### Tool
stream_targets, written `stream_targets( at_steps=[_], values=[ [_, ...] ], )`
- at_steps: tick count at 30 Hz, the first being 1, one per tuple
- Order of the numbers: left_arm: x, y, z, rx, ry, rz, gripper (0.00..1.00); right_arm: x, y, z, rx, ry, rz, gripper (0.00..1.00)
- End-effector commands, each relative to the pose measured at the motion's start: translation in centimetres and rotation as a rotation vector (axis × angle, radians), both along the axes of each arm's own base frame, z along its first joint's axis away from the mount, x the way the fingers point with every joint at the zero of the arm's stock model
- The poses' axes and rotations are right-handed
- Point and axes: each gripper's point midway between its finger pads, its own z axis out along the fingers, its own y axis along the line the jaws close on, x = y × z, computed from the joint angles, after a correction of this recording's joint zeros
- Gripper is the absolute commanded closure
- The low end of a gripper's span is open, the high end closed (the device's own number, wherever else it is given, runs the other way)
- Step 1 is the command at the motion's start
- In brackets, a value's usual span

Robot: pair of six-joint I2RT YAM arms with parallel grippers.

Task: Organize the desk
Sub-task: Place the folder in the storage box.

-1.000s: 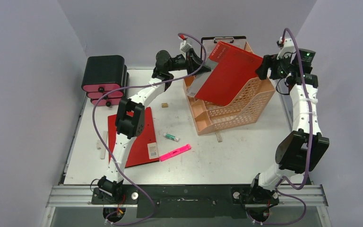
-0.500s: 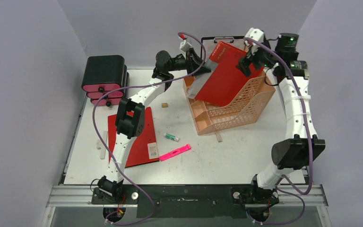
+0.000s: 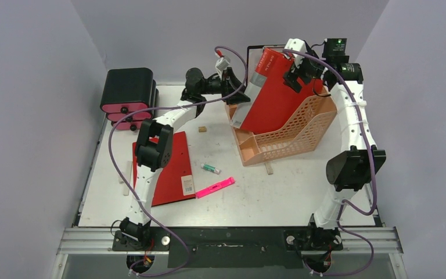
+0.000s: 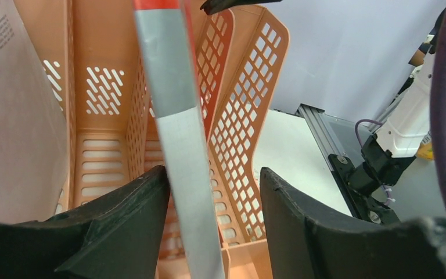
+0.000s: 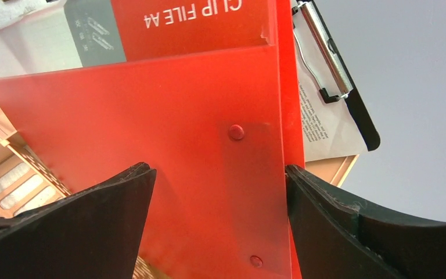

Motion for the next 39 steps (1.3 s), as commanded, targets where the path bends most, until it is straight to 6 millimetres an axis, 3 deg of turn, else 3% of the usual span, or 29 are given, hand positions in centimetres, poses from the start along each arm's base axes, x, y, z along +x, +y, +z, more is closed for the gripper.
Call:
stream_targets(
  at_steps=[1, 8, 16, 26, 34, 39],
  values=[
    [-1.8, 3.4, 6.4, -0.045, -0.159, -0.008, 0.44, -1.1, 0.1, 1.5, -0.013, -0.022, 0.033, 0.23],
    [-3.1, 5.7, 5.1, 0.0, -0.151, -0.031, 0.46, -1.6, 0.7, 2.9, 0.02, -0.046, 0.049, 0.53],
    [-4.5, 6.5, 2.4, 0.037, -0.126, -0.053, 0.49, -1.8, 1.2, 4.3, 0.042, -0.078, 0.052, 0.79],
    [-4.6, 6.6, 0.1, 0.057, -0.097, -0.045, 0.55, -2.4, 2.0, 5.0, 0.057, -0.089, 0.073, 0.94],
    [-4.4, 6.2, -0.8, 0.073, -0.091, -0.037, 0.77, -2.9, 1.9, 8.7, 0.111, -0.184, 0.028, 0.95],
    [-4.8, 5.6, -1.5, 0.081, -0.08, -0.048, 0.81, -2.8, 1.5, 9.7, 0.113, -0.21, -0.001, 0.95]
  ],
)
